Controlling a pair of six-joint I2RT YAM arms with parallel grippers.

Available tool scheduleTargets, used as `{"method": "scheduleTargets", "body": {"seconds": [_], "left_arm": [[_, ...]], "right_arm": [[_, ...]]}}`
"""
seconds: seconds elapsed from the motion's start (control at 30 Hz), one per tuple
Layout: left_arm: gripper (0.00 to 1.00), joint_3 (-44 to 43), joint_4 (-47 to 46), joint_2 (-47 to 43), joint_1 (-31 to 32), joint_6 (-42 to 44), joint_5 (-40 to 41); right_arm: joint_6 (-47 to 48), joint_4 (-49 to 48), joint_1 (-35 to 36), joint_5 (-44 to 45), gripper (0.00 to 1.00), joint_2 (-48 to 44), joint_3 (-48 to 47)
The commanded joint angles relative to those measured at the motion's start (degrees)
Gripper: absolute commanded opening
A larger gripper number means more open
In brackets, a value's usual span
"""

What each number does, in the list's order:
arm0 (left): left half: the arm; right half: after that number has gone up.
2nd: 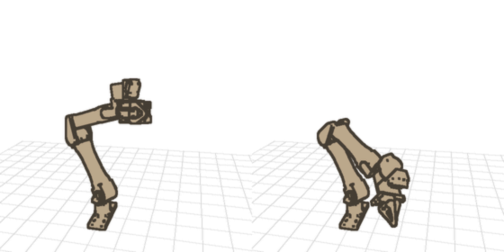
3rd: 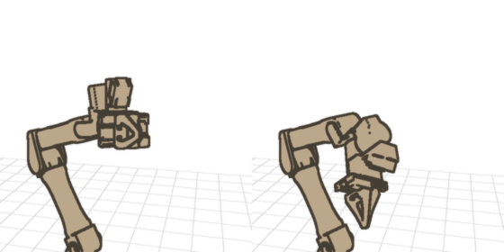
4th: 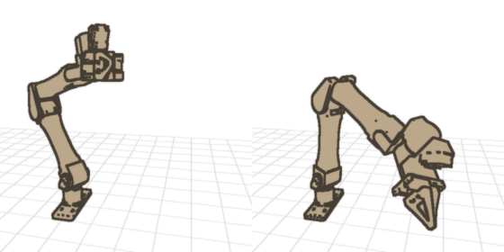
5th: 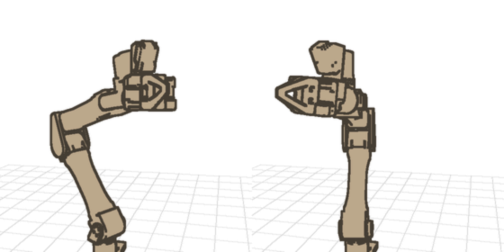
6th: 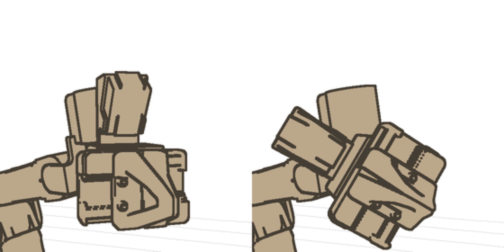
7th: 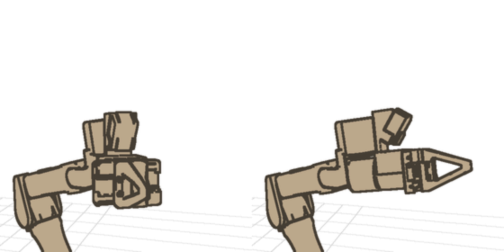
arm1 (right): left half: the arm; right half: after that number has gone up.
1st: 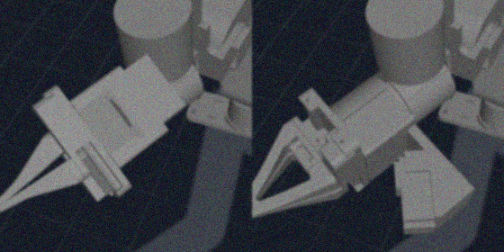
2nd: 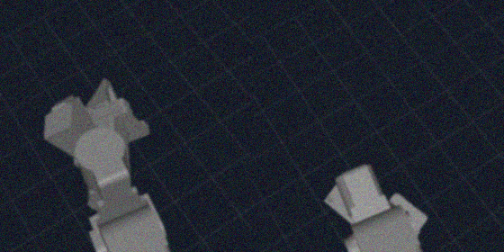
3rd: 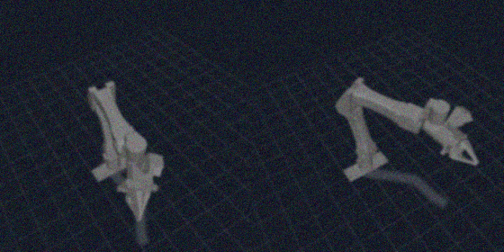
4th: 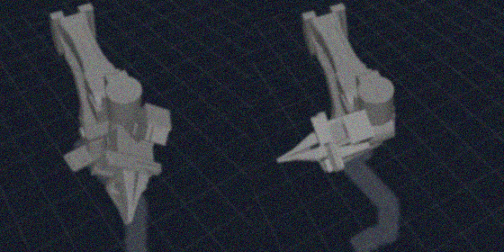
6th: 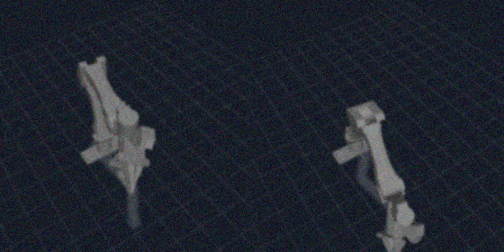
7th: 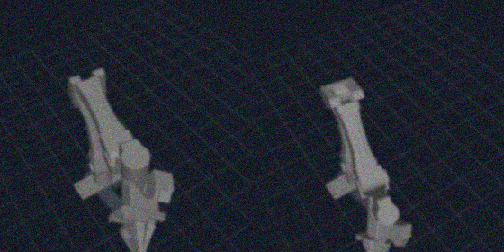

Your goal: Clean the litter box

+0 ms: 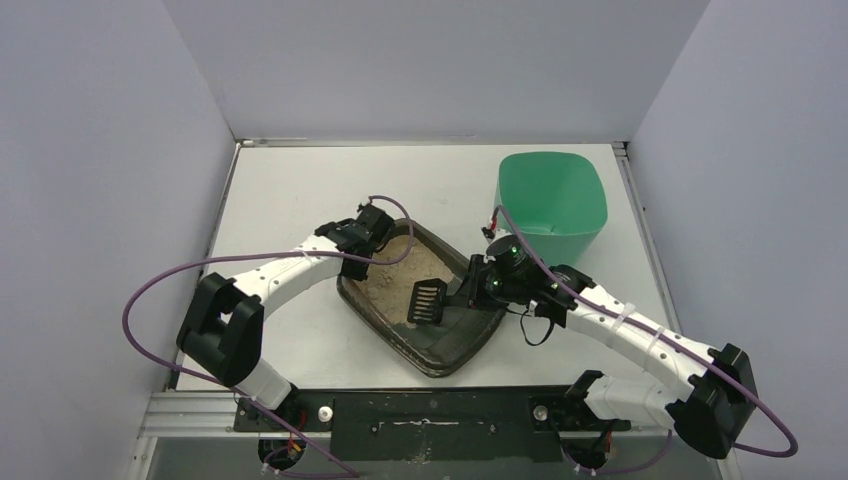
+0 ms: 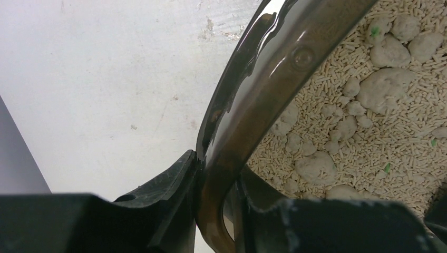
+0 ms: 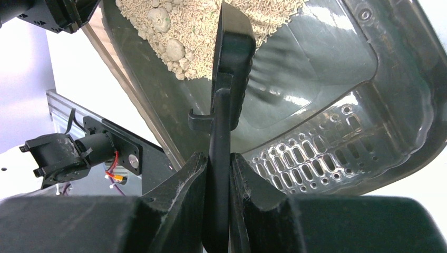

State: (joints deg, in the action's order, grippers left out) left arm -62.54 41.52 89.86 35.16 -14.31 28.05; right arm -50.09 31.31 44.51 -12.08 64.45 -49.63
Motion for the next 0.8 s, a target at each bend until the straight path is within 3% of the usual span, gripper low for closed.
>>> {"method": "scheduleTargets", "body": {"seconds": [0.0,0.53,0.77], "left_arm": [[0.01,-2.32,-3.31,-2.01,0.14,-0.55,0.64],[0.00,-3.33,-0.68,-13.15,3.27,-0.13,6.41],[0.00,-5.26,1.26,-16.02,7.62,-0.01,9.56]], "right_arm": [[-3.21,-3.43,1.91,2.59,0.00,-0.54,0.46],[-11.17,-9.61,2.95,8.43,0.00,-1.50,2.36],[-16.59,-18.34,3.86,11.10,0.00,-0.66,6.79]]}}
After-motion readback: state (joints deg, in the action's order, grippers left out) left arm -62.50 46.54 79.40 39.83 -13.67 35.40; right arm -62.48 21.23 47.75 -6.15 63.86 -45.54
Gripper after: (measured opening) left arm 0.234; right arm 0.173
